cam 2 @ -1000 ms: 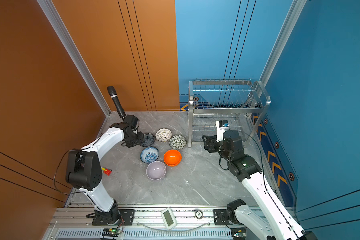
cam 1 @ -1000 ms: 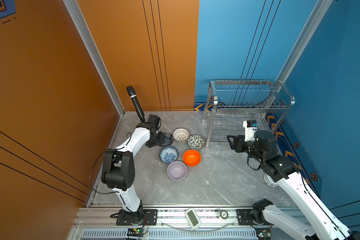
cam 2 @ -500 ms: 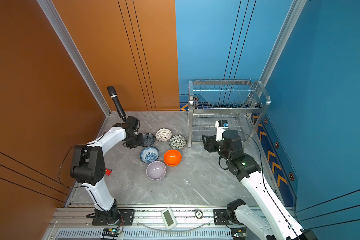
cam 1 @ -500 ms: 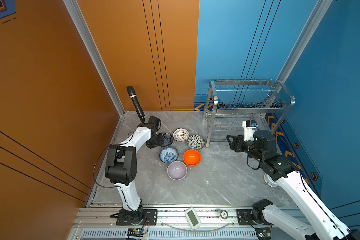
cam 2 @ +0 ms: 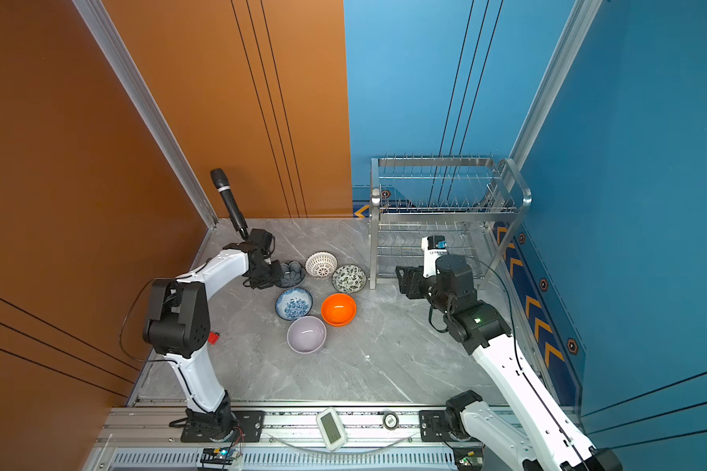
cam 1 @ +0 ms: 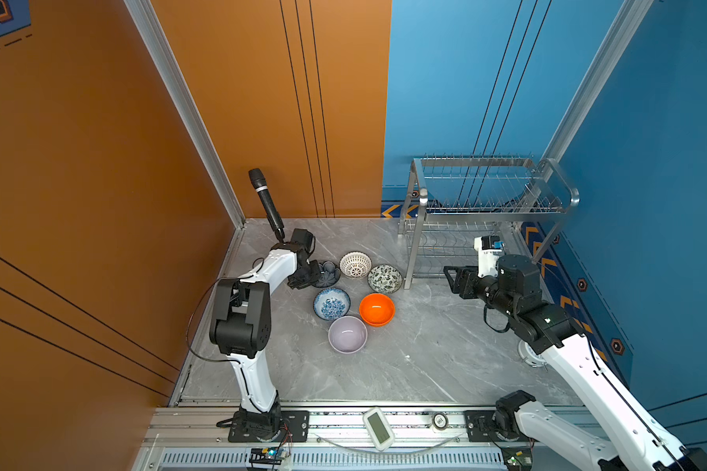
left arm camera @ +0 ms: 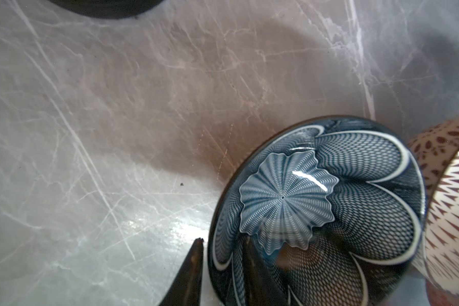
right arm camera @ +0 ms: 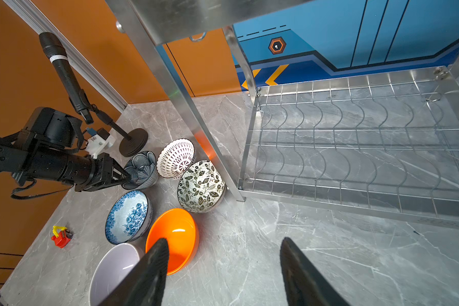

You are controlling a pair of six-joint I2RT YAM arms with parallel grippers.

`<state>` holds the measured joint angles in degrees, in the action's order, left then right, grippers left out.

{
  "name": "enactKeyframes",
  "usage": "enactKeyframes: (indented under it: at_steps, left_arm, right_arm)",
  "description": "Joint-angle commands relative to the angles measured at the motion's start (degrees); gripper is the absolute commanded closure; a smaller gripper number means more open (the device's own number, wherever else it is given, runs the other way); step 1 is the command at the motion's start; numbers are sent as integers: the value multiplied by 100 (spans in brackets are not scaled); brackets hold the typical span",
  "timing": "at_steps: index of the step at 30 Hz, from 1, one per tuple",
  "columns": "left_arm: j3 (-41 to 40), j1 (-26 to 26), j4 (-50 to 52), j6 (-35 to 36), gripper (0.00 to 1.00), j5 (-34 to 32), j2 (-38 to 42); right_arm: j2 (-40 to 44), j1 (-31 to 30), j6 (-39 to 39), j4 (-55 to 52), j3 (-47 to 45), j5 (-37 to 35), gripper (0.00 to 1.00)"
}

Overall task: Load bowls into a dish rack
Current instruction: Pick up the bowl from the top-center of the table.

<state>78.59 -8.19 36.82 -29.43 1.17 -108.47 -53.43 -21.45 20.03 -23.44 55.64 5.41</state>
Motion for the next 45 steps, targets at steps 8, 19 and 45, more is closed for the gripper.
enactKeyframes:
  at_steps: [8,19,45]
  left_arm:
    - [142,47,-15,43,97,83,-105]
    - [208,28,-18,17,100,68,47]
    - [-150,-18,-441,-299,100,301,1505]
  right_arm:
    - [8,-43,89,85,-53,15,33]
    - [-36,-43,95,108,-62,39,33]
    - [-48,-161,295,-21,-51,-5,35]
